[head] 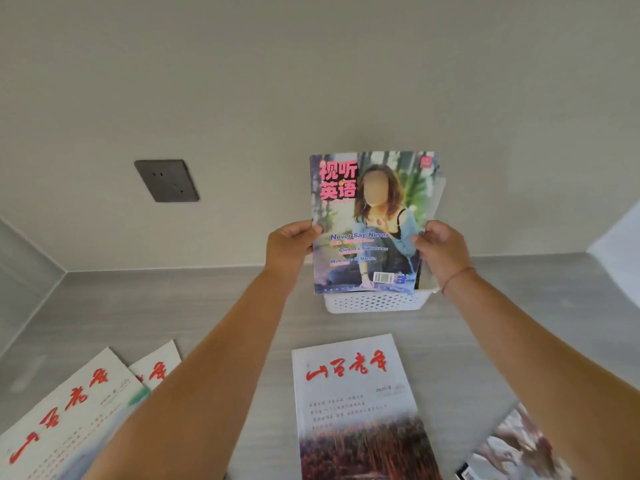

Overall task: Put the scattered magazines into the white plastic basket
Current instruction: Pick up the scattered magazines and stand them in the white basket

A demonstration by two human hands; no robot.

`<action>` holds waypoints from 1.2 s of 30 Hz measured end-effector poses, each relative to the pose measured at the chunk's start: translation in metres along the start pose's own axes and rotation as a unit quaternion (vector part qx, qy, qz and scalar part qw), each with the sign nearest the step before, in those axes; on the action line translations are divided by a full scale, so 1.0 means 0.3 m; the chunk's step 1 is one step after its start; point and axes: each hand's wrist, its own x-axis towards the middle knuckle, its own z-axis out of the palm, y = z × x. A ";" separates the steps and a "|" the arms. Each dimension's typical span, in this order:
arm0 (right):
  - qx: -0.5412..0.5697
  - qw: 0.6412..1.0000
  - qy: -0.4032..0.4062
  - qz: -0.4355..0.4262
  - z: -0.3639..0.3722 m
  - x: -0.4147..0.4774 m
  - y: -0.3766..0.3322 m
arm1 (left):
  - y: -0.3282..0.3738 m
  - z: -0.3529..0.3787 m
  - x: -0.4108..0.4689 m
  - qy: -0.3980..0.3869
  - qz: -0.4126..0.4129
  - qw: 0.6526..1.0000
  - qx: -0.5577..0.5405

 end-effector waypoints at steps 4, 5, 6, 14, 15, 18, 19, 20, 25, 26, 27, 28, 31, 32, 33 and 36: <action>-0.029 0.999 0.023 -0.019 -0.042 0.102 -0.010 | -0.003 0.100 0.094 0.026 0.009 1.000 0.004; -0.032 0.999 0.022 -0.014 -0.042 0.117 0.006 | -0.021 0.111 0.112 0.034 0.002 0.999 0.015; -0.033 0.999 0.020 -0.008 -0.038 0.130 0.030 | -0.045 0.120 0.126 0.042 -0.009 0.999 0.029; -0.115 0.990 -0.011 0.077 0.043 0.157 0.262 | -0.255 0.113 0.165 0.097 -0.095 0.980 0.145; -0.118 0.990 -0.008 0.080 0.050 0.160 0.275 | -0.271 0.108 0.166 0.106 -0.088 0.977 0.160; -0.094 0.992 0.014 0.081 0.066 0.160 0.282 | -0.288 0.101 0.167 0.116 -0.067 0.973 0.186; -0.086 0.993 0.028 0.081 0.070 0.161 0.283 | -0.287 0.103 0.168 0.114 -0.062 0.972 0.194; -0.082 0.992 0.042 0.081 0.072 0.161 0.283 | -0.287 0.105 0.169 0.111 -0.058 0.972 0.201; -0.127 0.987 0.061 0.082 0.081 0.163 0.290 | -0.293 0.109 0.174 0.114 -0.049 0.969 0.212; -0.135 0.986 0.059 0.081 0.084 0.162 0.291 | -0.295 0.107 0.175 0.113 -0.050 0.969 0.213; -0.138 0.986 0.059 0.078 0.085 0.160 0.292 | -0.295 0.106 0.175 0.111 -0.051 0.969 0.214; -0.137 0.986 0.060 0.077 0.085 0.157 0.292 | -0.295 0.105 0.175 0.108 -0.050 0.970 0.212; -0.123 0.987 0.063 0.079 0.081 0.141 0.288 | -0.294 0.100 0.167 0.102 -0.046 0.971 0.210; -0.120 0.988 0.065 0.076 0.077 0.133 0.285 | -0.294 0.095 0.160 0.103 -0.042 0.971 0.212; -0.115 0.989 0.069 0.070 0.073 0.124 0.281 | -0.294 0.088 0.151 0.109 -0.039 0.970 0.216; -0.108 0.990 0.085 0.043 0.050 0.080 0.273 | -0.306 0.050 0.102 0.135 -0.046 0.964 0.225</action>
